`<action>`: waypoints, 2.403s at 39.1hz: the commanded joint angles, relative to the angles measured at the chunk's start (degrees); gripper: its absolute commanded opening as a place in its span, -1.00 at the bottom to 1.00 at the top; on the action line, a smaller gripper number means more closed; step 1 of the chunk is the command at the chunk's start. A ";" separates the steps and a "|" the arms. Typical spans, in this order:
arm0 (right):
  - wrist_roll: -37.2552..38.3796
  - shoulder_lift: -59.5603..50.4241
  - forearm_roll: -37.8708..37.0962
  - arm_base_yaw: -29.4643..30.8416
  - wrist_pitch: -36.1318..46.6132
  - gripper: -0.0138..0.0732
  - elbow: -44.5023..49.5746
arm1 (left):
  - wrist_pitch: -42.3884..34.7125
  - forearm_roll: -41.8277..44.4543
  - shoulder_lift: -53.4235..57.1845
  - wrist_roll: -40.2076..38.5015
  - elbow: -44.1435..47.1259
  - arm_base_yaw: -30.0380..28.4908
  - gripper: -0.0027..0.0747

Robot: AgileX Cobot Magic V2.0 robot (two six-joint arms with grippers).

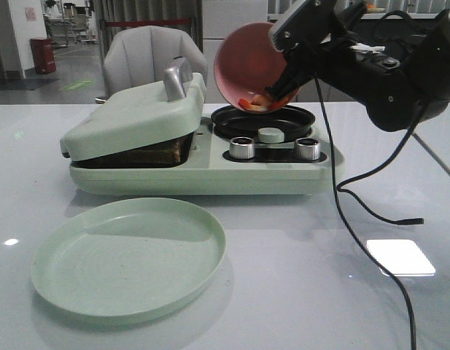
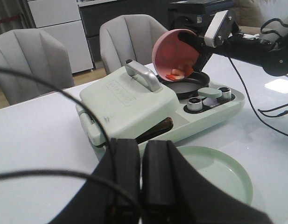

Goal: Make breakfast with bread and shrimp
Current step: 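Tilt the bowl over the black frying pan to pour the shrimp, then carry the bowl back and set it down on the table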

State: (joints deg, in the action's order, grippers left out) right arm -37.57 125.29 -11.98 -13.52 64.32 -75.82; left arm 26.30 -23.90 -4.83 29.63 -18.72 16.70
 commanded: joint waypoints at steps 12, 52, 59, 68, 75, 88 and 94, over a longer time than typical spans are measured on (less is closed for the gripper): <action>-19.17 -3.45 -1.70 0.30 10.04 -0.36 -3.94 | -3.56 -1.36 -0.65 -0.60 -1.37 -0.09 -0.64; 41.44 -21.97 16.47 1.64 -49.34 -0.36 -9.06 | -3.56 -1.36 -0.65 -0.60 -1.37 -0.09 -0.64; 41.44 -28.95 17.37 3.87 -71.62 -0.36 -12.19 | -3.56 -1.36 -0.65 -0.60 -1.37 -0.09 -0.64; 41.44 -31.39 21.09 10.15 -90.54 -0.36 -13.44 | -3.56 -1.36 -0.65 -0.60 -1.37 -0.09 -0.64; 41.38 -29.49 22.48 14.40 -98.96 -0.35 -13.24 | -3.56 -1.36 -0.65 -0.60 -1.37 -0.09 -0.64; 41.44 -22.81 27.98 18.24 -104.74 -0.35 -13.24 | -3.56 -1.36 -0.65 -0.60 -1.37 -0.09 -0.64; 41.44 -18.79 29.70 18.98 -105.09 -0.35 -13.24 | -3.56 -1.36 -0.65 -0.60 -1.37 -0.09 -0.64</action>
State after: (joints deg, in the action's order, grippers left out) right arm 3.77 107.55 15.94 4.85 -42.52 -87.18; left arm 26.30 -23.90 -4.83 29.60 -18.72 16.70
